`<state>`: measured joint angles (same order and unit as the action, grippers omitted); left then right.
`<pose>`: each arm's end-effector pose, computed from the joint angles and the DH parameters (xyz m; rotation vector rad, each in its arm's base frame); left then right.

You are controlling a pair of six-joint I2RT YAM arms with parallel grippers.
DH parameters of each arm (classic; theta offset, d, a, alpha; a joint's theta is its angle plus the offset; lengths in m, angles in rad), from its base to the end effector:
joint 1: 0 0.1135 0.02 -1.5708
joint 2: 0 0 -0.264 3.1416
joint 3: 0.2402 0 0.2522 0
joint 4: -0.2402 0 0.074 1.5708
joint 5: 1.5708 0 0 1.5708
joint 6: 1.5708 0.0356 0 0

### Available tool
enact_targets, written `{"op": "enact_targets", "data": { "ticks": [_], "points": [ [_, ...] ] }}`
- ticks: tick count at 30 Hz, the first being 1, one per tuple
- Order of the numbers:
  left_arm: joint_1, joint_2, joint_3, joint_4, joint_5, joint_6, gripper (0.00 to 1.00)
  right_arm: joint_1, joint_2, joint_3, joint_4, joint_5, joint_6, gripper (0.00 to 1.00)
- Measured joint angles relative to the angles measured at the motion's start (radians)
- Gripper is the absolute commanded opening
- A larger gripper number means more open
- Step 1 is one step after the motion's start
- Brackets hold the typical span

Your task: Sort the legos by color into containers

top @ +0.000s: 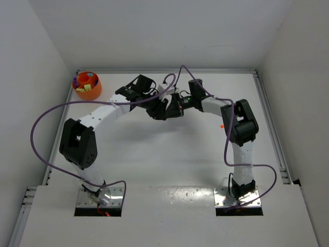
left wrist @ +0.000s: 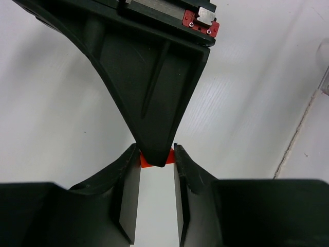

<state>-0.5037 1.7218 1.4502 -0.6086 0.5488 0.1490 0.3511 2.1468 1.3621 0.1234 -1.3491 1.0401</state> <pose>0.3223 -0.1988 0.2861 1.0137 2.2264 -0.8289 0.4051 0.1853 0.1540 0.0629 -2.2310 -1.9273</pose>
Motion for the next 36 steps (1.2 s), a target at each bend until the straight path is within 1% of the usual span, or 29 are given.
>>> {"op": "enact_targets", "data": {
  "ticks": [1,2,4,5,7,8,9,12,16,18,20,23,26,28,31,33,36],
  "points": [
    [0.0,0.0,0.0,-0.002,0.0,0.0,0.15,0.0,0.0,-0.003,0.001,0.0,0.001,0.07],
    [0.0,0.0,0.0,-0.005,0.0,-0.001,0.15,0.0,0.0,-0.006,0.004,0.0,0.004,0.18],
    [0.0,0.0,0.0,-0.006,-0.005,-0.001,0.14,0.0,0.0,-0.012,0.008,-0.003,0.008,0.32],
    [0.004,-0.001,0.0,-0.007,-0.003,-0.003,0.13,-0.003,0.0,-0.019,0.011,-0.001,0.006,0.41],
    [0.01,-0.003,0.0,-0.004,0.001,-0.006,0.12,-0.011,0.0,-0.033,0.009,0.006,0.01,0.47],
    [0.015,-0.005,-0.001,-0.002,0.002,-0.008,0.12,-0.016,0.0,-0.037,0.008,0.009,0.011,0.47],
    [0.021,-0.009,-0.004,-0.001,0.002,-0.011,0.08,-0.023,0.0,-0.04,0.008,0.011,0.011,0.47],
    [0.061,-0.026,-0.014,0.0,-0.013,-0.013,0.08,-0.058,0.0,-0.04,0.008,0.003,0.006,0.47],
    [0.173,-0.045,-0.009,-0.005,-0.054,-0.019,0.08,-0.129,-0.001,-0.04,-0.008,0.006,-0.016,0.47],
    [0.24,-0.045,0.015,-0.014,-0.087,-0.029,0.08,-0.164,-0.003,-0.034,-0.063,0.021,-0.067,0.47],
    [0.306,-0.044,0.054,-0.022,-0.132,-0.039,0.08,-0.194,-0.004,0.003,-0.188,0.069,-0.171,0.48],
    [0.404,-0.022,0.177,-0.038,-0.212,-0.061,0.08,-0.209,-0.008,0.142,-0.456,0.261,-0.396,0.48],
    [0.497,0.058,0.391,-0.05,-0.278,-0.084,0.08,-0.198,-0.07,0.201,-0.588,0.445,-0.544,0.48],
    [0.547,0.133,0.536,-0.053,-0.309,-0.1,0.11,-0.194,-0.124,0.202,-0.641,0.509,-0.603,0.48],
    [0.607,0.249,0.712,-0.074,-0.357,-0.123,0.13,-0.192,-0.176,0.202,-0.692,0.589,-0.669,0.48],
    [0.632,0.312,0.769,-0.083,-0.397,-0.132,0.13,-0.193,-0.19,0.202,-0.716,0.626,-0.7,0.48],
    [0.656,0.381,0.78,-0.106,-0.445,-0.14,0.13,-0.195,-0.193,0.202,-0.741,0.669,-0.728,0.48]
  ]
}}
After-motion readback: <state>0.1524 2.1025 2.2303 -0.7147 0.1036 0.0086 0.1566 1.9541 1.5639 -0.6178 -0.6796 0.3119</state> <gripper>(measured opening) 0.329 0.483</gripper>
